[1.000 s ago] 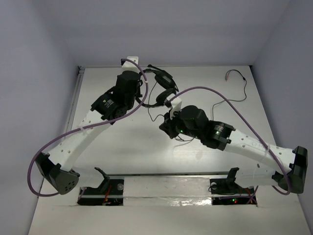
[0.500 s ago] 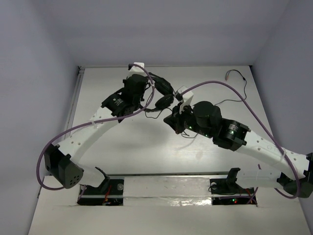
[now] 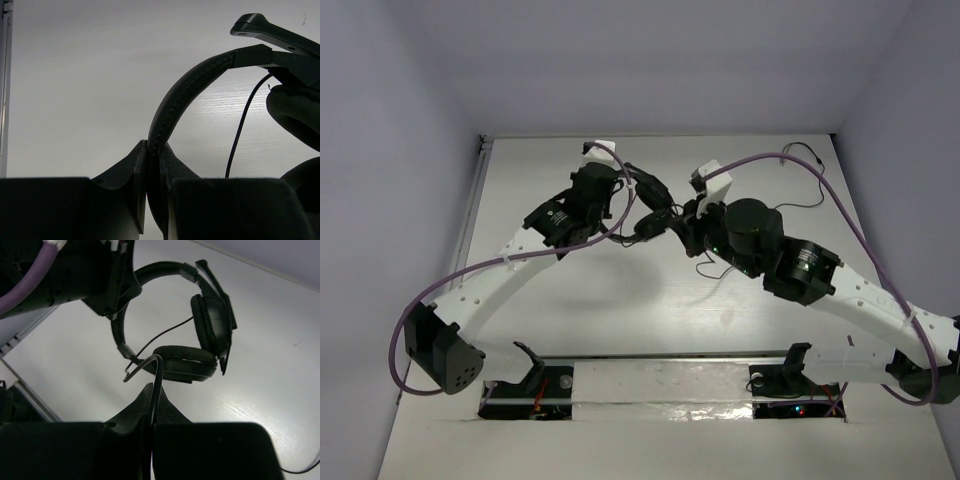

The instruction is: Wrap the headphones

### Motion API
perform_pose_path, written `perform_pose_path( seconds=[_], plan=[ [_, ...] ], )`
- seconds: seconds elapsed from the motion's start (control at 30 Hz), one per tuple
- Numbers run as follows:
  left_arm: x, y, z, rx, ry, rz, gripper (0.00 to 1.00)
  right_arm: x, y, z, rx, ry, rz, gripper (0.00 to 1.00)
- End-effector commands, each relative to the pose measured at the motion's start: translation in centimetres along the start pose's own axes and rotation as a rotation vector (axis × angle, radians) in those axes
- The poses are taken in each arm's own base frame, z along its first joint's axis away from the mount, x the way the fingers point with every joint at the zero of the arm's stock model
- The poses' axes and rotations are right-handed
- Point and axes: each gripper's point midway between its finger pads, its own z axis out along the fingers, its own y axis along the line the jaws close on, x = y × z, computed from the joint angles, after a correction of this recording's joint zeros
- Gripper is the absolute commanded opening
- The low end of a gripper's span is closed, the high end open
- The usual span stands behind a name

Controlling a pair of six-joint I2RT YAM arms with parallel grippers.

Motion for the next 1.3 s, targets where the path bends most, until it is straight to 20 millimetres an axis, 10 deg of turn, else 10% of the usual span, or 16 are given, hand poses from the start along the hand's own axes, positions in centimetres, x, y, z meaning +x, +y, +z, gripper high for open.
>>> perform_pose_path(
  seconds=[0.0, 0.3, 0.77, 1.27],
  plan=[
    [-1.2, -0.6, -1.1, 0.068, -0.061, -0.031, 0.00, -4.1, -1.3, -0.6, 0.077, -0.116, -0.008, 0.00],
    [1.8, -2.9, -2.2, 0.169, -0.010, 0.079, 0.00, -5.4, -5.2, 2.5, 0.325, -0.177, -0.088, 0.00],
    [1.3, -5.0, -5.2, 0.359, -0.023, 0.056, 0.00, -5.4, -13.3, 6.2, 0.526, -0.199, -0.117, 0.00],
    [-2.1, -6.0, -8.9, 0.581, -0.110, -0.018, 0.00, -1.9, -13.9, 9.8, 0.418, -0.125, -0.078, 0.11]
  ],
)
